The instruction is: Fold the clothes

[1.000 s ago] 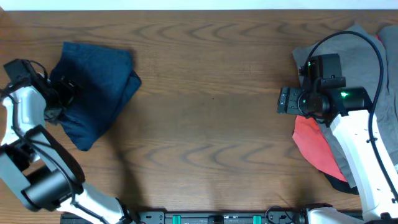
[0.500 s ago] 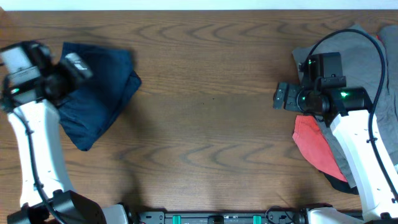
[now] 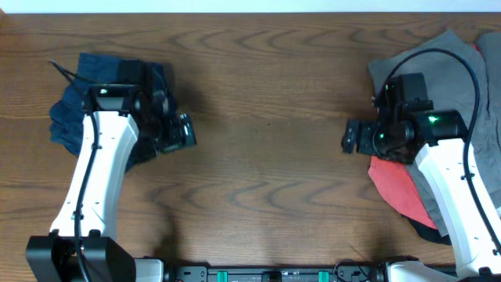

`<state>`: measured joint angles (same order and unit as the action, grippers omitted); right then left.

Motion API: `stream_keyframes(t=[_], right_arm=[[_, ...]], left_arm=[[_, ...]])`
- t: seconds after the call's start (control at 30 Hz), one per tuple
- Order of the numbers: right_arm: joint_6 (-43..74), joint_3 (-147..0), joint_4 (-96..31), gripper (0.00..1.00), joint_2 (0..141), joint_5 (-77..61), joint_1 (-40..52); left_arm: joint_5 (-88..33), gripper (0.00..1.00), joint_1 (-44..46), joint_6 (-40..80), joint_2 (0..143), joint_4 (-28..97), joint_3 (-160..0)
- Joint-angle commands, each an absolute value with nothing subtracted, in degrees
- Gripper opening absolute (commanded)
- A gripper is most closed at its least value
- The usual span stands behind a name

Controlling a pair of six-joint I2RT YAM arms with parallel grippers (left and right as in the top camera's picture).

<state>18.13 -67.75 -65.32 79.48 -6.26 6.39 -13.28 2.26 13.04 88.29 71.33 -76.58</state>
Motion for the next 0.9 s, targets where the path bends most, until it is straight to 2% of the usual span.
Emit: stream_keyframes(t=[0.0,0.13,0.23,0.43,0.57,0.7,0.87], right_arm=[[21.8,-67.7,-69.0,0.99,79.8,-6.7,5.9],[24.9,-67.7,-73.3,0.99,78.7,-8.0,6.1],[24.8,-67.1,-71.4,0.99,75.7,-8.1,7.2],[26.3,-60.9,-60.8,0.99,63.6,-2.7,11.7],[27.3,-51.9,-51.5,0.99,52.4,2.6,14.5],[26.7,-42.6,-43.7,0.99,43.7,6.1,15.1],[25.7,-35.2,-40.9,0.99,39.0,6.2,15.1]], left_arm=[[-12.3,0.98,3.9,12.1,88.4,75.1,-76.8],[-12.3,0.98,5.9,11.3,87.7,78.7,-76.8],[-11.9,0.98,8.1,10.9,84.6,77.1,-75.9],[-4.1,0.98,14.0,13.0,71.9,68.4,-70.7],[-0.6,0.98,17.1,13.2,59.4,60.6,-63.3],[-0.3,0.98,17.5,13.1,48.1,53.7,-55.4],[-0.4,0.98,17.5,13.2,39.2,50.6,-47.5]])
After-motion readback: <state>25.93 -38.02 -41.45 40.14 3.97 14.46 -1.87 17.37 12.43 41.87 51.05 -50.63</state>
